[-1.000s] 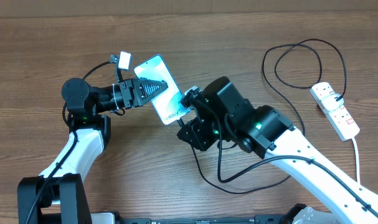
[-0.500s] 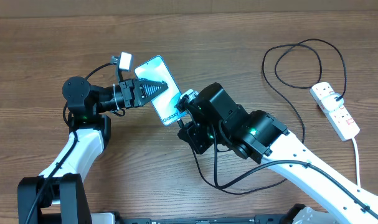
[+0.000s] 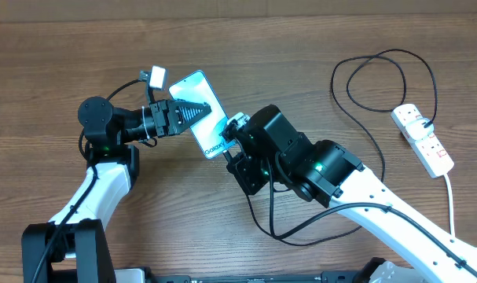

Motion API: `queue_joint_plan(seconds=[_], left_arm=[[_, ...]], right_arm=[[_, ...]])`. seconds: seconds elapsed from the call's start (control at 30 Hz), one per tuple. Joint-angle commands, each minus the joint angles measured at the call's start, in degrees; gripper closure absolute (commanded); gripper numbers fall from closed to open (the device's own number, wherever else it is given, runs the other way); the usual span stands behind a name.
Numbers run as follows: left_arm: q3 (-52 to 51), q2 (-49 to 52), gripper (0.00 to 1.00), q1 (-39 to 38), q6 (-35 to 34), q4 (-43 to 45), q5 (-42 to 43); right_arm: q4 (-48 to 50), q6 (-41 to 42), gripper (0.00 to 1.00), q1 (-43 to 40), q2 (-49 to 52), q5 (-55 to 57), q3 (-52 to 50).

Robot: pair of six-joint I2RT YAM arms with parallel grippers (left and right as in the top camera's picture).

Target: Plug charger to phone and switch on socket

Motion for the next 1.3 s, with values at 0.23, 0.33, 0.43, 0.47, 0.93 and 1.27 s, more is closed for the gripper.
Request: queue_joint_plan(seconds=[0.23, 0.33, 0.43, 0.47, 0.93, 1.27], left_arm=[[0.22, -0.76, 0.96, -2.8, 2.86, 0.66, 5.38], [0.22, -0.76, 0.96, -4.0, 4.59, 0.68, 5.99], [0.22, -0.76, 0.96, -4.7, 5.16, 0.72, 5.9], [0.22, -0.76, 0.96, -4.85, 5.51, 0.7, 5.9], [-0.33, -0.76, 0.96, -6.03, 6.71, 0.68, 8.7], [-2.69, -0.76, 0.96, -8.39, 7.32, 0.7, 8.79]], right_arm=[[1.66, 0.02, 0.96, 0.02, 0.39, 2.05, 1.92], [2.14, 0.04, 0.96, 0.0, 0.39, 2.08, 2.19], [1.84, 0.48, 0.96, 0.0, 0.39, 2.08, 3.65], [1.68, 0.46, 0.96, 0.0, 0.39, 2.1, 4.2], [1.53, 0.46, 0.96, -0.04, 0.39, 5.46, 7.04], [3.5, 0.44, 0.96, -0.04, 0.39, 5.49, 7.04]])
